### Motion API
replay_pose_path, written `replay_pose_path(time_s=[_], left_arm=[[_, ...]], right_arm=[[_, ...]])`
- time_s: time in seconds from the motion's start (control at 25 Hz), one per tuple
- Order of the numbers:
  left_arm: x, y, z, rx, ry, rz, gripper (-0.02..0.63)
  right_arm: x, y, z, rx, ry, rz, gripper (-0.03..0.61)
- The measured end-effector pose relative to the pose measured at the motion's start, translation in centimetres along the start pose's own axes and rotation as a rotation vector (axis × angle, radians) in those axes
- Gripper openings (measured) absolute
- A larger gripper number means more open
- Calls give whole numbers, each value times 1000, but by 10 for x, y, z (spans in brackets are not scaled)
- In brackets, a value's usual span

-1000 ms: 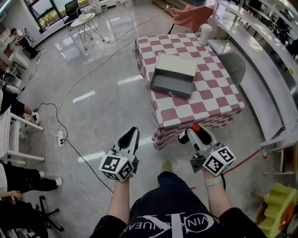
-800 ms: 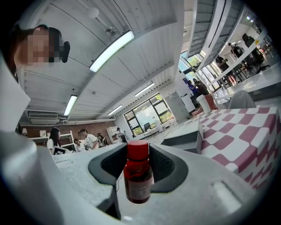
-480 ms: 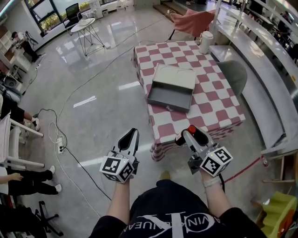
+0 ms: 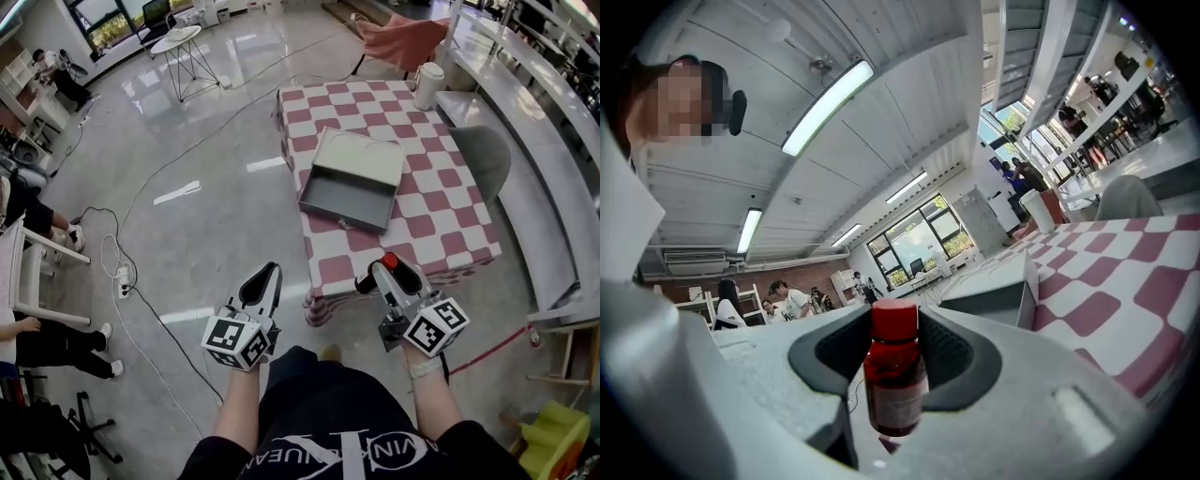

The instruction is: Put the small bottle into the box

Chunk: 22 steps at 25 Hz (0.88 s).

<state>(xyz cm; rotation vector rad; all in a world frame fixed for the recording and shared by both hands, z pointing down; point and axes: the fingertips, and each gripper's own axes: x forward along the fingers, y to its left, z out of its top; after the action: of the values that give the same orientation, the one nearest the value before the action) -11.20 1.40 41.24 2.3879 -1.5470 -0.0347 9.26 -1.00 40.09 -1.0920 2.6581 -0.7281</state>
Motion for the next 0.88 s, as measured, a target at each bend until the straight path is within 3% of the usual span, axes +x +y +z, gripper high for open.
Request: replay_pose_path(time_s=[0.32,0.88], left_arm=[[8,6,-6,-8,35,14,31],[90,22,1,-34,60,-91,31]], right_arm=[[12,-12,5,5,14,6,153],[56,-50,25,12,23,-52,153]])
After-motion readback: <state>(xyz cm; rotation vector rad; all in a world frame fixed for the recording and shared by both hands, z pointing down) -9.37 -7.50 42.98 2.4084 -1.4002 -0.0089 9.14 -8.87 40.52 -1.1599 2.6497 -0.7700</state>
